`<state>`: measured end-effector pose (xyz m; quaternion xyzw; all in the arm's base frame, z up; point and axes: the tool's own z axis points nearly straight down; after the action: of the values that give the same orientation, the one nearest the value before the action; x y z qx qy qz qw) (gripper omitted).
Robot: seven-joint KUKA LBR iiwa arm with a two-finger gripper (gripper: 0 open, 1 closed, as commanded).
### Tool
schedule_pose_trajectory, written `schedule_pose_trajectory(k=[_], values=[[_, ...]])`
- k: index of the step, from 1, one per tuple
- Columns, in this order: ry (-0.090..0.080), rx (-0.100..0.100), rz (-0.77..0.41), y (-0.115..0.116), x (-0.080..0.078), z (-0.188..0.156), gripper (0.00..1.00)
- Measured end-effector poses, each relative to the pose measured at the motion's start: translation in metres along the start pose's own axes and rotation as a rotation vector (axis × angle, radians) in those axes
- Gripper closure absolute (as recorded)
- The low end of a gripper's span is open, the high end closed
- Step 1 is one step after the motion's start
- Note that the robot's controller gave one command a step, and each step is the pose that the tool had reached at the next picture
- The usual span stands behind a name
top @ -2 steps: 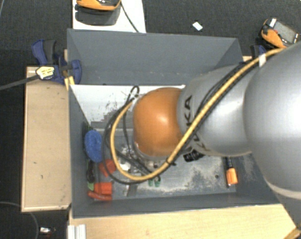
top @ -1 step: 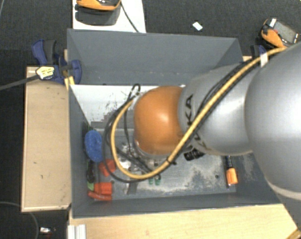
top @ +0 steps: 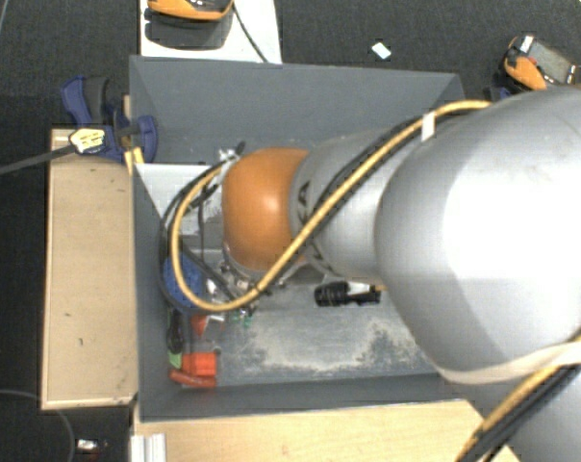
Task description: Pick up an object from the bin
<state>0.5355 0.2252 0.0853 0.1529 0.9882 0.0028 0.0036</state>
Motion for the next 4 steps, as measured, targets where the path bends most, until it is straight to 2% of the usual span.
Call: schedule_pose_trajectory(k=[1,2,3,4], values=[[0.004,0.004,0.145,0.009,-0.006,0.017,0.00],[0.003,0.002,0.213,0.029,0.007,-0.016,0.00],[0.005,0.009,0.357,0.024,0.006,0.011,0.00],[0.000,-0.006,0.994,0.018,0.001,0.011,1.00]])
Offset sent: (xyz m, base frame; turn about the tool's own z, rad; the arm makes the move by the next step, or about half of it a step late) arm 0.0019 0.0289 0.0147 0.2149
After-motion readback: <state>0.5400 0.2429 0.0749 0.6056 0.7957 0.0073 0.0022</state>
